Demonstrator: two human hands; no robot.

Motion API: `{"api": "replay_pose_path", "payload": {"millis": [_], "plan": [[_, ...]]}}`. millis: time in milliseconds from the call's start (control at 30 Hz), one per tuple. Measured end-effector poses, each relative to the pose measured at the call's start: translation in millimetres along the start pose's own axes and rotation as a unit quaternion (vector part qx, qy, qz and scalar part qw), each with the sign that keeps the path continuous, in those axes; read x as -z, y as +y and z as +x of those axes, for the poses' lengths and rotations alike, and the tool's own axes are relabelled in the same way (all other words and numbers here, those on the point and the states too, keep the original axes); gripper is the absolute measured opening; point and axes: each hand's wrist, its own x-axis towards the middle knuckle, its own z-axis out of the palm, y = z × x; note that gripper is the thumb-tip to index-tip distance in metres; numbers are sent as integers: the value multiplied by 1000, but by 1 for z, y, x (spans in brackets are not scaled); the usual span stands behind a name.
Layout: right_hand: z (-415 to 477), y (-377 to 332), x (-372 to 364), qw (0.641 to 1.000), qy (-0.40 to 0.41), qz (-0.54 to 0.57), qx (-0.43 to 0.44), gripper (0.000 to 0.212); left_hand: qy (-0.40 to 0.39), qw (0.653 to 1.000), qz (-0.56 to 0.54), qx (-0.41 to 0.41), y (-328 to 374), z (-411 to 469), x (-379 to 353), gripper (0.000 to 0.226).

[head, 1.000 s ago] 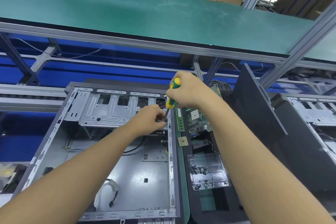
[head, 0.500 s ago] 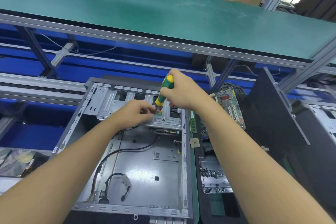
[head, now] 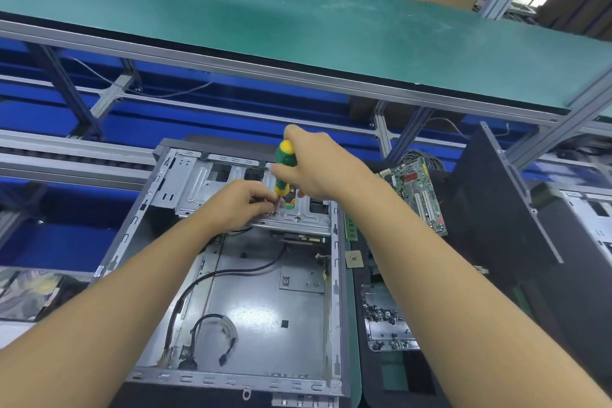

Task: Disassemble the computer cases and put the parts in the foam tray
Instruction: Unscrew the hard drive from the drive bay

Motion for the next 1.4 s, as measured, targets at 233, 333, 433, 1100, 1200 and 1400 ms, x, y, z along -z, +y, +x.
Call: {"api": "replay_pose_path", "payload": {"millis": [233,333,433,1100,1200,1400], "plan": [[5,-10,14,995,-84,-38,22,11,-84,992,19,97,11,-15,14,32],[10,-7,19,994,-109,-5,-7,21,-158,970,-1,184,20,-18,16,32],[12,-7,23,992,-126,-25,2,22,-231,925,-33,300,19,-27,11,23],[19,-7,10,998,-36,-44,-6,32,56,694,-652,301,7,-13,-104,27],[19,-3,12,998,-43,-33,0,25,72,700,-639,312,8,-11,-105,12],[23,-4,1,996,33,-85,22,26,71,701,-636,315,8,-11,-104,18]]}}
